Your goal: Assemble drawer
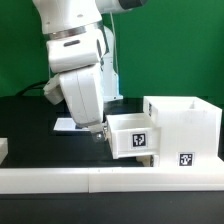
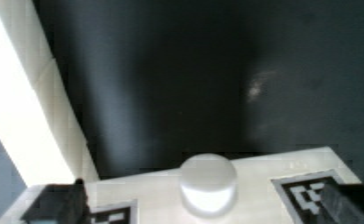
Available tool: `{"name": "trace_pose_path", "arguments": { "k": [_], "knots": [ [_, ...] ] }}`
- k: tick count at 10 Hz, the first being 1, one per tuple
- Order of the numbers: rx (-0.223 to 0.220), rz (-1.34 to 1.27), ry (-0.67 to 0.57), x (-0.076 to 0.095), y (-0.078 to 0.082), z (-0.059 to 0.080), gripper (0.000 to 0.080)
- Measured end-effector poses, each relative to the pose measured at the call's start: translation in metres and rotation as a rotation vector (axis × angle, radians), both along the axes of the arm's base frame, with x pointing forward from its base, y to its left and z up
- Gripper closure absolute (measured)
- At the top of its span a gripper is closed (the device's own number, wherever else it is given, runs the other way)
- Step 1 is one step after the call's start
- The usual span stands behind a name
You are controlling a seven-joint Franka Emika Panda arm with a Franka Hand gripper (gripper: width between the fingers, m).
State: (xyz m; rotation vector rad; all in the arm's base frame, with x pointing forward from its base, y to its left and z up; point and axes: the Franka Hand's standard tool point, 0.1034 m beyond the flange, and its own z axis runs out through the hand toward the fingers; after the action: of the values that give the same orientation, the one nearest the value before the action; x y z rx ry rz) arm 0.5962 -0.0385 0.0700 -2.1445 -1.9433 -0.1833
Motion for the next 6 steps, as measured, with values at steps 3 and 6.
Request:
{"name": "trace_pose_path", "arguments": {
  "k": [3, 6],
  "knots": [
    [0.005, 0.012, 0.0, -0.002, 0.01, -0.002, 0.015],
    [0.014, 0.036, -0.009, -0.001, 0.032, -0.001, 0.015]
  ]
}}
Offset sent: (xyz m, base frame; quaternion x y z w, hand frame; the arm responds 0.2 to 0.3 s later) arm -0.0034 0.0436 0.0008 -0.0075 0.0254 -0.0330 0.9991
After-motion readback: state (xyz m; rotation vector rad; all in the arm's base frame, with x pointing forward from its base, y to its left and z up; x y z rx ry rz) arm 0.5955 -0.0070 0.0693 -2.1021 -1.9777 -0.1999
